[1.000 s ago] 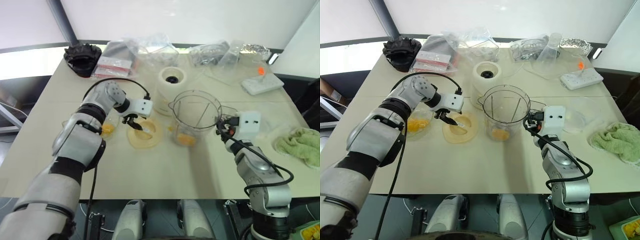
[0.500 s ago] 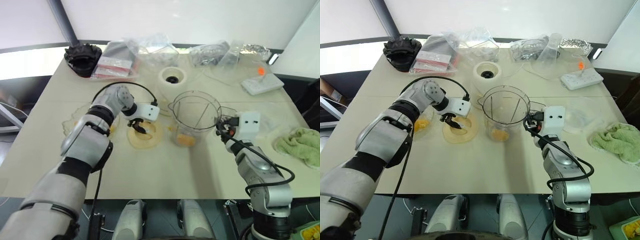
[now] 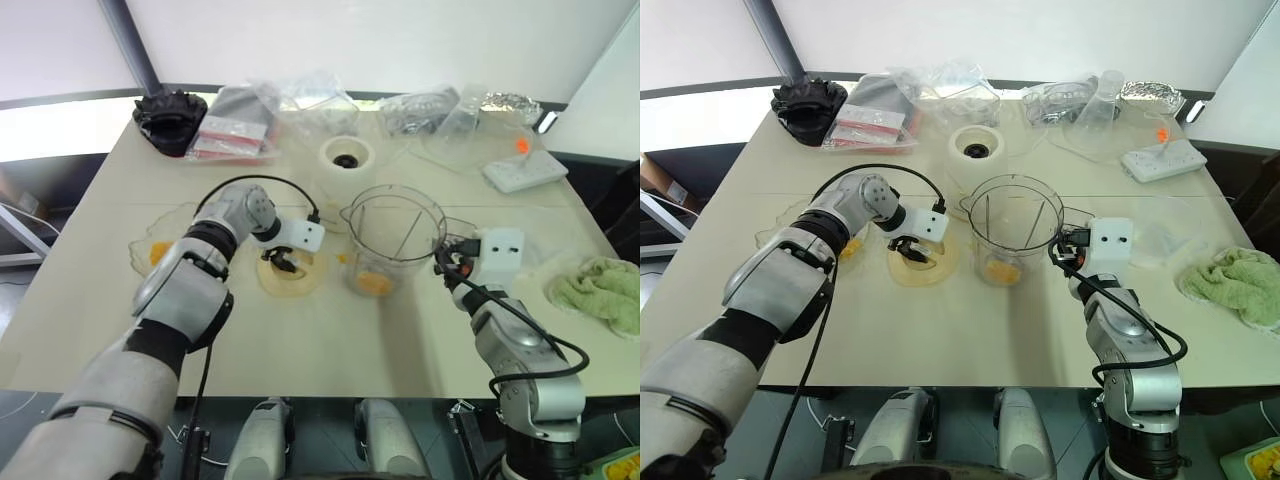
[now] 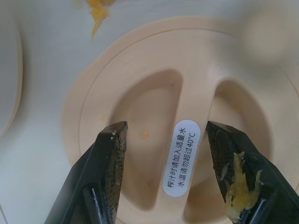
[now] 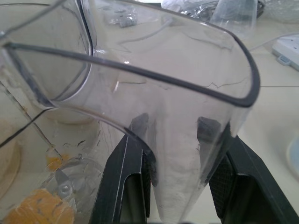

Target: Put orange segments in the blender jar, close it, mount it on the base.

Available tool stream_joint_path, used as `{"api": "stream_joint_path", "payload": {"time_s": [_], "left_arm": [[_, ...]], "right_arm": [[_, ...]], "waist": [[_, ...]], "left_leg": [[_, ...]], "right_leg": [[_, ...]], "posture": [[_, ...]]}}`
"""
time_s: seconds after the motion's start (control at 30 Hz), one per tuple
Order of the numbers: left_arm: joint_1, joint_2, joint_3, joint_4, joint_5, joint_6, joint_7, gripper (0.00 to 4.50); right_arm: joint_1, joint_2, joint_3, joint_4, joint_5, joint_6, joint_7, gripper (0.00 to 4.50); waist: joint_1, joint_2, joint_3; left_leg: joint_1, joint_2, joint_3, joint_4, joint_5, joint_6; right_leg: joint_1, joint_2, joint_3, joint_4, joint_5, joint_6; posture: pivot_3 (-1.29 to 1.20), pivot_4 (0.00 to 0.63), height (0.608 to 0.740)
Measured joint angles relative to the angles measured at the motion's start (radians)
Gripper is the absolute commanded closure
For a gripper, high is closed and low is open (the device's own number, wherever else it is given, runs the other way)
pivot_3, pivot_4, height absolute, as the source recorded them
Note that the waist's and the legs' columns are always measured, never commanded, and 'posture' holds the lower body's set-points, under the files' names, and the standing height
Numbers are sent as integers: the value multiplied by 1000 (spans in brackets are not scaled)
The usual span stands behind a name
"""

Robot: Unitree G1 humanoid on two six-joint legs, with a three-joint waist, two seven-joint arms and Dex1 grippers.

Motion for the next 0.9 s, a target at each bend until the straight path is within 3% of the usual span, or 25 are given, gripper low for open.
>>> {"api": "stream_joint_path", "payload": {"time_s": [0.1,0.47,0.9], "left_arm": [[4,2,2,0,0,14,-7,4249],[-4,-3,80,15,-52,54,-63,4264],[-173,25,187,4,-151,55,-235,4264]], "right_arm": [[2,0,0,-1,-4,6,-3,3481],[3,-3,-11,-1,-9,4,0,3481],[-27,-23,-27,68,-17,-61,7,3481]], "waist": [[3,1,-1],[1,-1,0],[-2,-1,0]], "left_leg": [[5,2,-1,0,0,0],[0,0,-3,0,0,1],[-8,-2,-3,0,0,1]], "right_leg": [[6,-1,0,-1,-2,-3],[2,-1,0,-2,0,-2],[-5,-1,-2,-3,1,1]], "posture": [[0,150,740],[0,150,740],[0,150,740]]}}
